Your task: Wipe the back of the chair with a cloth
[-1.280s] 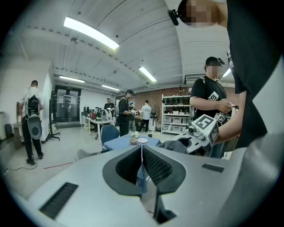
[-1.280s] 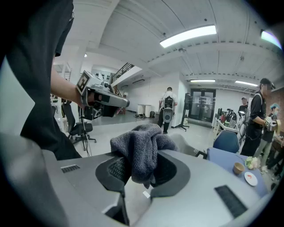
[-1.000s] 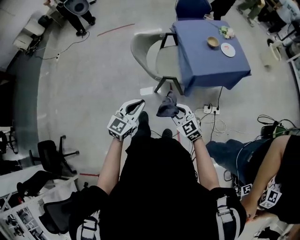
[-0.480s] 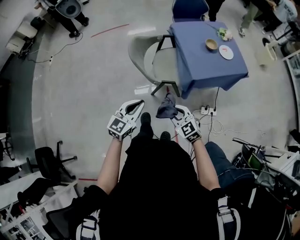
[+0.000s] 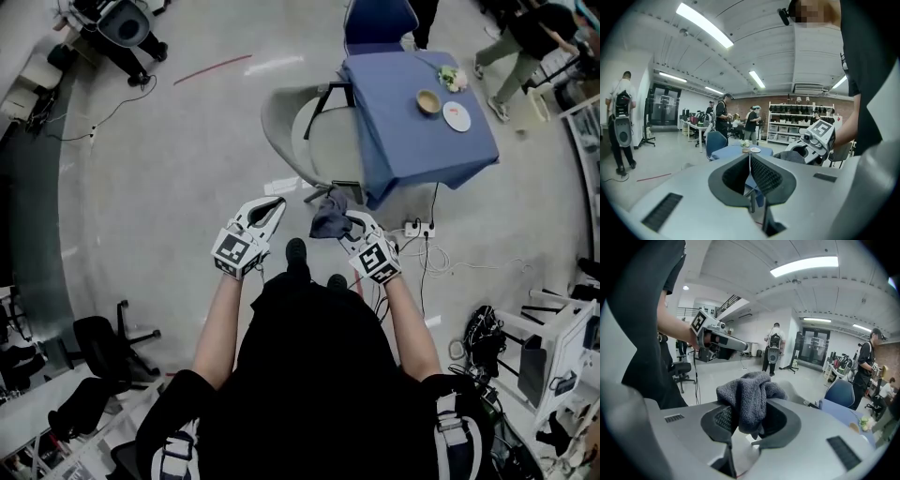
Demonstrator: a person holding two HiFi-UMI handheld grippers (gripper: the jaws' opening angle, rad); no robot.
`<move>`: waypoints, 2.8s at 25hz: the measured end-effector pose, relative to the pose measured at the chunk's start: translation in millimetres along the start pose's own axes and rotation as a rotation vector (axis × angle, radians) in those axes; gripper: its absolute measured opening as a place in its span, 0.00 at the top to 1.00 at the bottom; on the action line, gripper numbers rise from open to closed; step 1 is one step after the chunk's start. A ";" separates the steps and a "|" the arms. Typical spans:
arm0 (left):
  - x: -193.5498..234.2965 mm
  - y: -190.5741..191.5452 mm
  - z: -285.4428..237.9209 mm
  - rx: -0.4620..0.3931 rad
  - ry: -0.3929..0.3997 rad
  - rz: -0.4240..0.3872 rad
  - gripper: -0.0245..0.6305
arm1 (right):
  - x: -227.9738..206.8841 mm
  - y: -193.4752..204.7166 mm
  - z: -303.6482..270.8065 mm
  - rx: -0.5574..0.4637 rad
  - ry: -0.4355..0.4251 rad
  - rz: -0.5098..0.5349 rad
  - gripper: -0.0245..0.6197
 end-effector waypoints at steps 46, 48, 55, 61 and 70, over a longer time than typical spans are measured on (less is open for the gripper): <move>180.2 39.1 4.1 0.022 0.000 0.053 0.92 | -38.2 -57.5 -152.5 0.068 0.001 -0.019 0.77; 186.3 36.3 0.2 0.027 -0.002 0.052 0.92 | -47.2 -62.1 -157.5 0.066 -0.002 -0.018 0.77; 204.3 34.0 -30.5 0.048 -0.028 0.079 0.92 | -84.1 -57.2 -174.6 0.081 -0.059 -0.018 0.77; 222.2 28.5 -60.8 0.074 -0.076 0.102 0.92 | -128.2 -52.4 -193.4 0.094 -0.132 -0.017 0.77; 257.1 17.4 -111.0 0.106 -0.147 0.117 0.92 | -200.7 -54.7 -235.9 0.122 -0.231 0.096 0.77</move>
Point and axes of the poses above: the fingertips, and each gripper's own axes: z backward along the fingers, x to its left, y out of its underside, the point moved 9 cm from there along z, backward along the fingers, and after that the axes turned 7 degrees about -z, right-handed, at the moved point
